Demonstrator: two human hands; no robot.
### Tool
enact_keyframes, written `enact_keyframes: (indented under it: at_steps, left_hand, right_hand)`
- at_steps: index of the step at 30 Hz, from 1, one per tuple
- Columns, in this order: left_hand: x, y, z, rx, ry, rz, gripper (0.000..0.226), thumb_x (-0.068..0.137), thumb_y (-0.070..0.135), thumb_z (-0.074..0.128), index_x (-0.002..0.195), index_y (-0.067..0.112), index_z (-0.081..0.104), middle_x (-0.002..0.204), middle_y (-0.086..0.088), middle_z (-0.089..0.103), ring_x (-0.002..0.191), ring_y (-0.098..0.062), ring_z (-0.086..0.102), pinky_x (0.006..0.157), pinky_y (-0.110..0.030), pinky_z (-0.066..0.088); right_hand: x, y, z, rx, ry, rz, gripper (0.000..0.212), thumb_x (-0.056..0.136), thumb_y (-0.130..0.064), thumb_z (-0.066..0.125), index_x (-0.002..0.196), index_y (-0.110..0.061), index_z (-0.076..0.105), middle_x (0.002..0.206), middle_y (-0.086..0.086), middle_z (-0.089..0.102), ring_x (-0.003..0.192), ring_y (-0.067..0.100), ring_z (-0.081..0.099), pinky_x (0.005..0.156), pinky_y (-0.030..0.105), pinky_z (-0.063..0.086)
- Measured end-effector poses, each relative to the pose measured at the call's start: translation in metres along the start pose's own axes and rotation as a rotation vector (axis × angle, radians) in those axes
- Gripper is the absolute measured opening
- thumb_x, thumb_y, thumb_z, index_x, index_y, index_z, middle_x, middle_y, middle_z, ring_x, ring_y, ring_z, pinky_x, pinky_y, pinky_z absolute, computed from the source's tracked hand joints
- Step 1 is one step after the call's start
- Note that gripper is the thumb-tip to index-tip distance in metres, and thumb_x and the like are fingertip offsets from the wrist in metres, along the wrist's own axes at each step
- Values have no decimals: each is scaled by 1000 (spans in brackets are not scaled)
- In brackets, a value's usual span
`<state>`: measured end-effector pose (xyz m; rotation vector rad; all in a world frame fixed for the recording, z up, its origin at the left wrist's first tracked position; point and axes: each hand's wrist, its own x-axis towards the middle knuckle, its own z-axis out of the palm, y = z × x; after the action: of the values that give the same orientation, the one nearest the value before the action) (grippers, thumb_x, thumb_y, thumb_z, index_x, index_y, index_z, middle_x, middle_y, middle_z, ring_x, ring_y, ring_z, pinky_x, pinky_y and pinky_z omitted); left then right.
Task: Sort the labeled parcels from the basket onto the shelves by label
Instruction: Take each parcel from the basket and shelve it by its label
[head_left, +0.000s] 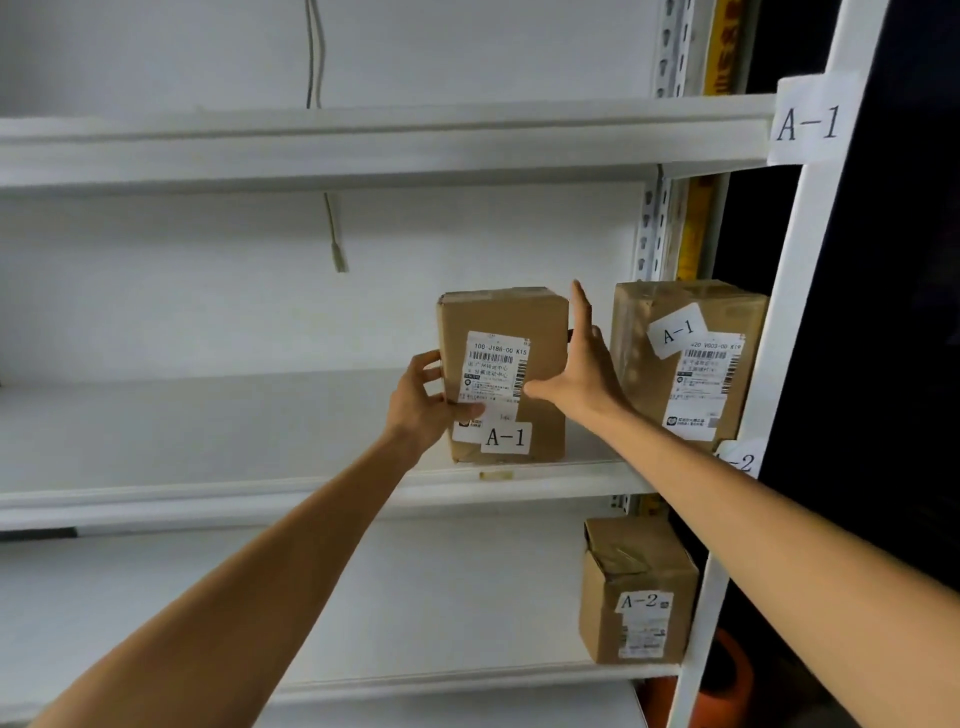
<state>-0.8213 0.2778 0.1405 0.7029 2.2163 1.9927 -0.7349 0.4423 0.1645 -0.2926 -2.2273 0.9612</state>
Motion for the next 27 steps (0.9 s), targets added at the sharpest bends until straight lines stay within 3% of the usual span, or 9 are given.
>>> enact_keyframes:
  at_steps: [6, 11, 13, 15, 17, 19, 22, 24, 27]
  left_hand:
    - [9, -9, 29, -6, -10, 31, 79, 67, -3, 82, 132, 20, 42, 126, -2, 56, 101, -19, 61, 56, -15, 54]
    - [11, -16, 42, -31, -8, 36, 80, 69, -2, 81, 134, 20, 41, 123, 3, 54, 111, -21, 59, 57, -14, 55]
    - [11, -16, 40, 28, -18, 46, 88, 68, 3, 84, 139, 23, 36, 127, 3, 53, 118, -21, 55, 70, -18, 56]
    - [8, -16, 34, 167, -67, 49, 106, 65, 12, 87, 148, 25, 22, 139, 1, 47, 127, -19, 47, 96, -32, 49]
    - [2, -17, 21, 262, -65, 38, 110, 65, 16, 88, 150, 21, 18, 136, 2, 46, 124, -17, 46, 96, -26, 45]
    - [-4, -18, -2, 378, 16, 68, 81, 71, 18, 83, 139, 14, 40, 116, 5, 54, 108, -15, 55, 73, -8, 45]
    - [-35, -24, -64, 583, 150, 76, 20, 81, 17, 69, 97, 15, 58, 84, 7, 58, 83, -18, 58, 53, -8, 38]
    - [-68, -29, -114, 667, 208, 0, 15, 81, 15, 70, 89, 19, 58, 80, 6, 59, 76, -16, 55, 54, -9, 37]
    - [-139, -34, -194, 760, 319, -147, 29, 75, 9, 78, 101, 12, 66, 89, -1, 66, 76, -12, 57, 56, -5, 40]
  right_hand:
    - [18, 15, -12, -70, 71, -127, 129, 63, -10, 88, 154, -31, -1, 134, 14, 31, 105, 17, 41, 80, 25, 44]
    - [22, 7, -18, -377, 56, -177, 97, 64, -30, 84, 144, -17, 29, 136, 12, 22, 125, 24, 19, 101, 29, 28]
    - [19, -1, -16, -470, 113, -254, 91, 64, -42, 76, 140, -12, 35, 137, 15, 28, 126, 28, 21, 105, 33, 19]
    - [14, -12, -6, -465, 197, -425, 82, 63, -42, 67, 133, -5, 45, 133, 20, 39, 122, 29, 28, 105, 42, 26]
    - [6, -30, 15, -456, 215, -626, 67, 66, -35, 64, 123, -2, 53, 125, 22, 49, 116, 31, 34, 104, 52, 34]
    - [-6, -52, 43, -409, 118, -751, 53, 70, -28, 64, 116, -3, 57, 118, 17, 54, 111, 32, 43, 99, 47, 41]
    - [-31, -89, 97, -280, -169, -780, 41, 78, -24, 62, 114, -7, 55, 115, 7, 53, 107, 24, 46, 78, 35, 48]
    - [-50, -112, 135, -230, -293, -774, 40, 82, -27, 60, 116, -8, 52, 117, 6, 53, 110, 23, 45, 81, 34, 45]
    - [-91, -155, 188, -159, -469, -764, 46, 82, -34, 64, 118, -10, 50, 120, 6, 54, 112, 24, 46, 82, 35, 44]
